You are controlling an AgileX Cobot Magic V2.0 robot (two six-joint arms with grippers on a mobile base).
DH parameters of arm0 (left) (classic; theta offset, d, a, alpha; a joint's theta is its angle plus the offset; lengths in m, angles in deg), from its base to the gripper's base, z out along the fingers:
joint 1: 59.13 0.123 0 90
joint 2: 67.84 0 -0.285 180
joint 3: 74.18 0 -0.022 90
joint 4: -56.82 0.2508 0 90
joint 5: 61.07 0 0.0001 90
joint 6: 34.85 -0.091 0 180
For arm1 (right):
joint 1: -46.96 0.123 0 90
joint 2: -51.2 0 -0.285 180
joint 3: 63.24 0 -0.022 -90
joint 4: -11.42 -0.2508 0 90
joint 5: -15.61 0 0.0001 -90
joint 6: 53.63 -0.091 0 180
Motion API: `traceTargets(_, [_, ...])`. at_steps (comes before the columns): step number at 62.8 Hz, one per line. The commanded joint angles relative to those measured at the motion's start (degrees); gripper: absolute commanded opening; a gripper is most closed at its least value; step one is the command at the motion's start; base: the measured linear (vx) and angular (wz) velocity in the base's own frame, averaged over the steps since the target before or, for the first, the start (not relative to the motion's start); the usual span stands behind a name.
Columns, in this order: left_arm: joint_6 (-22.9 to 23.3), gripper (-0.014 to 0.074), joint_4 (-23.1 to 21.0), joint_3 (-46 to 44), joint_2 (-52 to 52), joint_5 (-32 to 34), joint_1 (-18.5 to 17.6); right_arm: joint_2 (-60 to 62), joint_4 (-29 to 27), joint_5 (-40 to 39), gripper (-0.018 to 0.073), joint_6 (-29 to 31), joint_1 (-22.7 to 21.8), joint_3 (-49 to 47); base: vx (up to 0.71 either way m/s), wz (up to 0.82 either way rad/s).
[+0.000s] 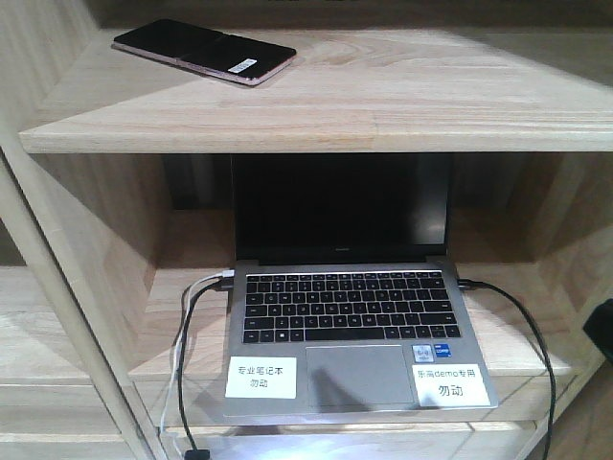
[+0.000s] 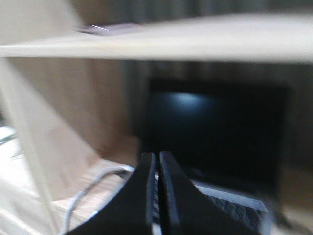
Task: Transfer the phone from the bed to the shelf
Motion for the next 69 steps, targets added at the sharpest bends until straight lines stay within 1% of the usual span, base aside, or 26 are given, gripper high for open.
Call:
traceTargets(1, [0.5, 0.0001, -0.6, -1.4, 0.3, 4.3, 0.1, -0.4, 10.7, -4.1, -0.0005, -11.7, -0.3, -1.4, 0.00, 0.00])
traceTargets(7, [0.5, 0.0001, -0.6, -1.4, 0.3, 4.3, 0.1, -0.4, 19.5, -7.5, -0.0005, -20.4, -0.3, -1.4, 0.00, 0.00])
traceTargets(11, [0.5, 0.0001, -0.6, -1.4, 0.3, 4.3, 0.1, -0.4, 23.1, -10.4, -0.0005, -23.4, -0.3, -1.4, 0.00, 0.00])
traceTargets(17, [0.5, 0.0001, -0.6, -1.4, 0.3, 4.3, 0.1, -0.4, 24.7, -13.8, -0.0005, -23.4, -0.3, -1.4, 0.00, 0.00])
traceTargets(20, [0.5, 0.0001, -0.6, -1.4, 0.3, 4.3, 0.1, -0.4, 24.7, -14.3, -0.0005, -23.1, -0.3, -1.4, 0.00, 0.00])
traceTargets(26, [0.5, 0.0001, -0.6, -1.4, 0.3, 4.3, 0.1, -0.4, 24.9, -14.0, -0.0005, -22.5, -0.5, -1.4, 0.00, 0.00])
traceTargets(32, [0.5, 0.0001, -0.6, -1.4, 0.3, 4.3, 0.1, -0.4, 24.9, -11.9, -0.0005, -21.3, -0.6, -1.4, 0.00, 0.00])
traceTargets(35, [0.5, 0.0001, -0.6, -1.4, 0.3, 4.3, 0.1, -0.4, 24.9, -10.7, -0.0005, -20.8, -1.3, -1.4, 0.00, 0.00])
traceTargets(40, [0.5, 0.0001, -0.6, -1.4, 0.3, 4.3, 0.1, -0.4, 24.8, -9.1, -0.0005, -20.6, -4.1, -1.4, 0.00, 0.00])
traceTargets(50, [0.5, 0.0001, -0.6, -1.4, 0.3, 4.3, 0.1, 0.8, 24.8, -8.6, -0.0005, -20.4, -13.1, -1.4, 0.00, 0.00])
traceTargets(54, [0.5, 0.0001, -0.6, -1.4, 0.3, 4.3, 0.1, 1.7, 24.8, -8.8, -0.0005, -20.2, -15.8, -0.7, 0.00, 0.00])
traceTargets(57, [0.5, 0.0001, -0.6, -1.4, 0.3, 4.3, 0.1, 2.7, 24.5, -9.8, -0.0005, -20.2, -18.2, 0.9, 0.00, 0.00])
traceTargets(63, [0.5, 0.0001, -0.6, -1.4, 0.3, 4.3, 0.1, 5.6, 23.0, -11.8, -0.0005, -20.2, -21.5, 5.6, 0.00, 0.00])
traceTargets(69, [0.5, 0.0001, -0.6, -1.4, 0.3, 4.3, 0.1, 8.6, 23.0, -12.6, -0.0005, -20.2, -23.6, 9.8, 0.00, 0.00])
